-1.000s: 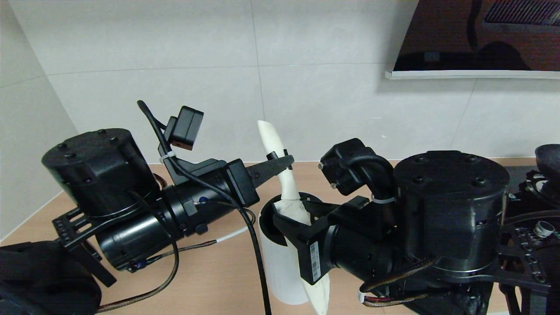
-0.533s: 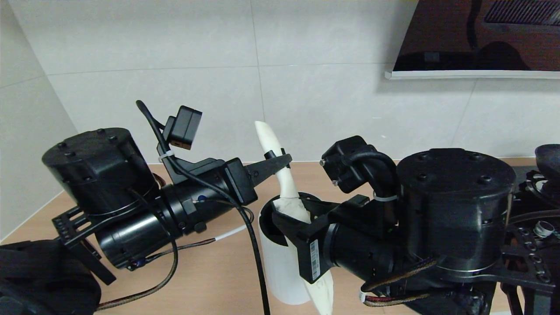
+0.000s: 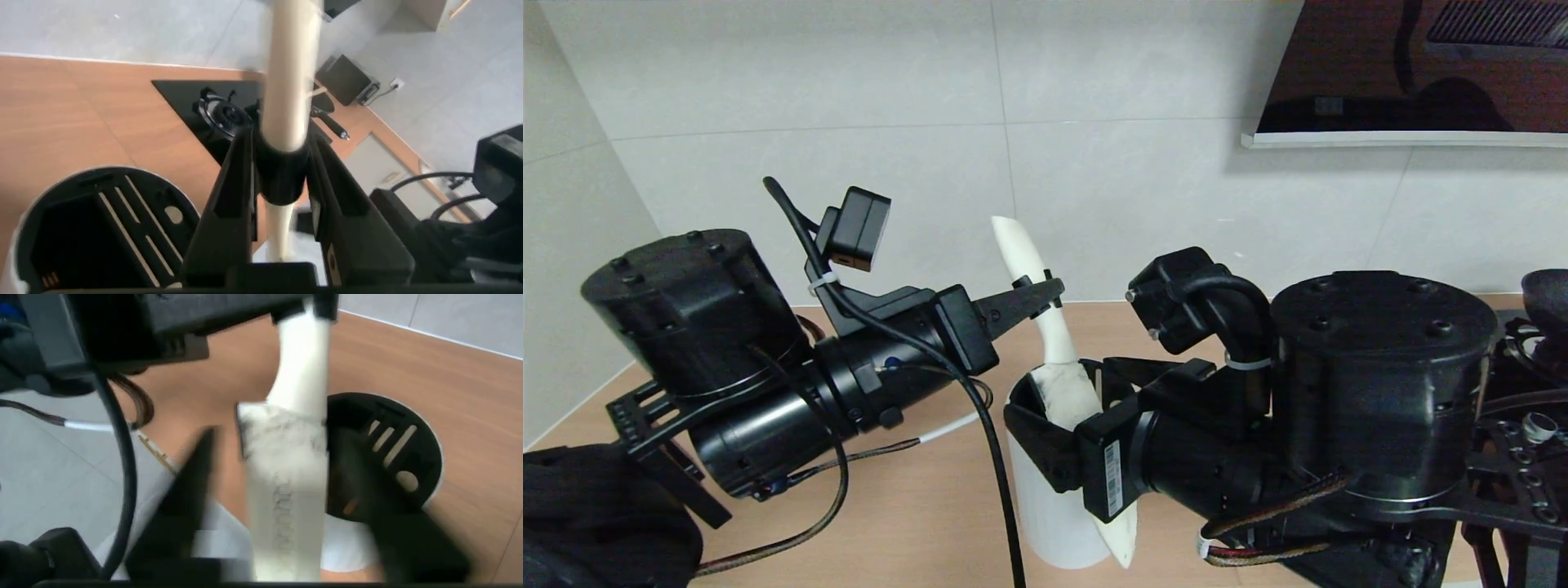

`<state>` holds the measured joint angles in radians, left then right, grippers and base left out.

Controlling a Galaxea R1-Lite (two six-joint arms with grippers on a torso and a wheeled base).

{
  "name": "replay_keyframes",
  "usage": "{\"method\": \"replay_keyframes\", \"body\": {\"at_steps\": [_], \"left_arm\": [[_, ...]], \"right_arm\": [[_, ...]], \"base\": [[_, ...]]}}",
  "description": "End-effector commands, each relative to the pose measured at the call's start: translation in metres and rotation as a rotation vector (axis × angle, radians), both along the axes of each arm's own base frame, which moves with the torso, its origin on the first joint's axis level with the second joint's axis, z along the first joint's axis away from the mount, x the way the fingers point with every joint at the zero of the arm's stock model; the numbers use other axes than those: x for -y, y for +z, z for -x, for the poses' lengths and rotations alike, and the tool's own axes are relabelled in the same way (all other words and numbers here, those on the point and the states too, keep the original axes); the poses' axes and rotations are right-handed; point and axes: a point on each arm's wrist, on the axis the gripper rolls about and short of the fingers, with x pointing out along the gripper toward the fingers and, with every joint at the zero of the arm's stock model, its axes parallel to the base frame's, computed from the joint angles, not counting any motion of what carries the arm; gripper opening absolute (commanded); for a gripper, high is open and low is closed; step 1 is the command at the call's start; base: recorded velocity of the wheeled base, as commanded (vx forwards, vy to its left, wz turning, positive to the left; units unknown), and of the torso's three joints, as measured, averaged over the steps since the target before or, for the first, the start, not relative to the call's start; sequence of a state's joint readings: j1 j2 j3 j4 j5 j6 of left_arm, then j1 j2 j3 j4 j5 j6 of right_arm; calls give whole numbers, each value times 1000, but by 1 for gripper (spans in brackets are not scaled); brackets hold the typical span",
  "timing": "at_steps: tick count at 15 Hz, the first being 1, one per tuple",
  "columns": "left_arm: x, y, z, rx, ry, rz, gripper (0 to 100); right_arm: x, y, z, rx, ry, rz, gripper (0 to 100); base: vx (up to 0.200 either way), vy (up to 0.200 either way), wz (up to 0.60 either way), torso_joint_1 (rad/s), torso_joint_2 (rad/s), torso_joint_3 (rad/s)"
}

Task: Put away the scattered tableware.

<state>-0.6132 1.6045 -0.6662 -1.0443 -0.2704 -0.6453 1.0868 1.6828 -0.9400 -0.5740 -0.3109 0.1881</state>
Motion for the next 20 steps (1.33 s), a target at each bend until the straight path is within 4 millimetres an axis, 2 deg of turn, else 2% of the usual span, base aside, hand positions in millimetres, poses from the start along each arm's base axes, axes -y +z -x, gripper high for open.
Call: {"method": "replay_keyframes", "body": {"at_steps": [1, 4, 7, 10, 12, 15, 18, 20], "left_arm": [[-1, 5, 2, 16, 0, 12, 0], [-7, 28, 8, 44, 61, 39, 0], [-12, 51, 9, 28, 176, 37, 0], [-18, 69, 12, 43, 307, -19, 0], [-17, 72, 11, 80, 385, -95, 0], [1, 66, 8, 163, 453, -240, 0], [27, 48, 8, 200, 554, -329, 0], [32, 43, 6, 259, 610, -365, 0]], "right_arm": [[1, 2, 0, 3, 0, -3, 100], [27, 25, -5, 42, -56, -68, 100], [66, 41, -38, 79, -215, -109, 100], [98, 39, -69, 77, -344, -94, 100], [101, 35, -75, 67, -357, -83, 100], [97, 25, -82, 46, -363, -56, 100], [96, 23, -83, 42, -364, -50, 100], [95, 21, -85, 40, -366, -46, 100]], "base": [[0, 0, 0, 0, 0, 0], [0, 0, 0, 0, 0, 0], [0, 0, 0, 0, 0, 0], [0, 0, 0, 0, 0, 0], [0, 0, 0, 0, 0, 0], [0, 0, 0, 0, 0, 0], [0, 0, 0, 0, 0, 0], [0, 0, 0, 0, 0, 0]]}}
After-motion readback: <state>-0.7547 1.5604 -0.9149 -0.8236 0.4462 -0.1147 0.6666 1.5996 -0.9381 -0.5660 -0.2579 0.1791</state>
